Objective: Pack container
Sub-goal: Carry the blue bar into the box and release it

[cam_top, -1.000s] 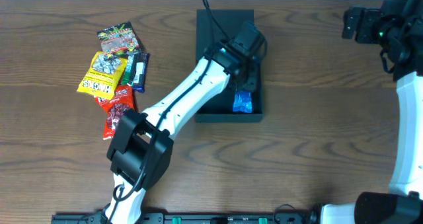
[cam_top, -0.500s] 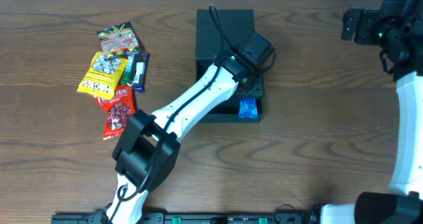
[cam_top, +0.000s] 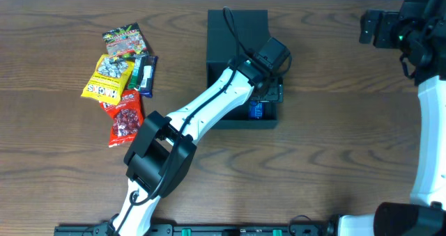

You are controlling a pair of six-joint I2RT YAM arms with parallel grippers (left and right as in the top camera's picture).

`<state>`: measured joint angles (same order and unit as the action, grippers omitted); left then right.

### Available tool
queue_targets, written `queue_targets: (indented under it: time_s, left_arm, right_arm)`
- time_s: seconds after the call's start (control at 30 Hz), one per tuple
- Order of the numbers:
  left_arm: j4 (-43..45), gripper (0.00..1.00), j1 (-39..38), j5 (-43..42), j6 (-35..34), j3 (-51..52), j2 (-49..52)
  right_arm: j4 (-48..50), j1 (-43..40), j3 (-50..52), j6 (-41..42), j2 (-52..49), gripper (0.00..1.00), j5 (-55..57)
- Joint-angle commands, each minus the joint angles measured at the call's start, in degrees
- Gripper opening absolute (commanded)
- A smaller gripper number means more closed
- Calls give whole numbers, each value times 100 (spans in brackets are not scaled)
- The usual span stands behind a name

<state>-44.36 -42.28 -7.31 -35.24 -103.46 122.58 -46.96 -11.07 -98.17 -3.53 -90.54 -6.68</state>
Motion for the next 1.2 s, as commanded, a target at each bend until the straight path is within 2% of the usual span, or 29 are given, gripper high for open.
queue_targets:
  time_s: [0.0, 0.07, 0.1, 0.13, 0.2, 0.33, 0.47, 0.8, 1.17]
  left_arm:
    - [24, 79, -2, -129, 367, -39, -90]
    - [0, 74, -2, -131, 597, -59, -98]
    - [-35, 66, 0, -101, 789, -59, -98]
    - [-68, 52, 17, -59, 922, -59, -98]
    - [-155, 6, 76, 199, 1134, -57, -98]
    - [-177, 6, 254, 306, 1456, -44, -98]
    - [-90, 6, 378, 516, 1467, 214, -39]
    - [1139, 6, 540, -608, 1375, 1246, -22]
    - [1515, 6, 557, -1399, 1329, 1346, -7]
  right_arm:
    - [-22, -59, 0, 7, 31, 99, -48]
    - [-22, -59, 0, 7, 31, 99, -48]
    - [-22, -59, 0, 7, 31, 99, -48]
    - [-24, -59, 0, 7, 31, 99, -48]
    - [-28, -59, 0, 7, 31, 99, -48]
    - [-39, -59, 0, 9, 31, 99, -48]
    - [-72, -59, 4, 7, 26, 99, -177]
    - [-160, -59, 48, 4, -96, 99, -260]
    - [-162, -59, 48, 4, -96, 99, -260]
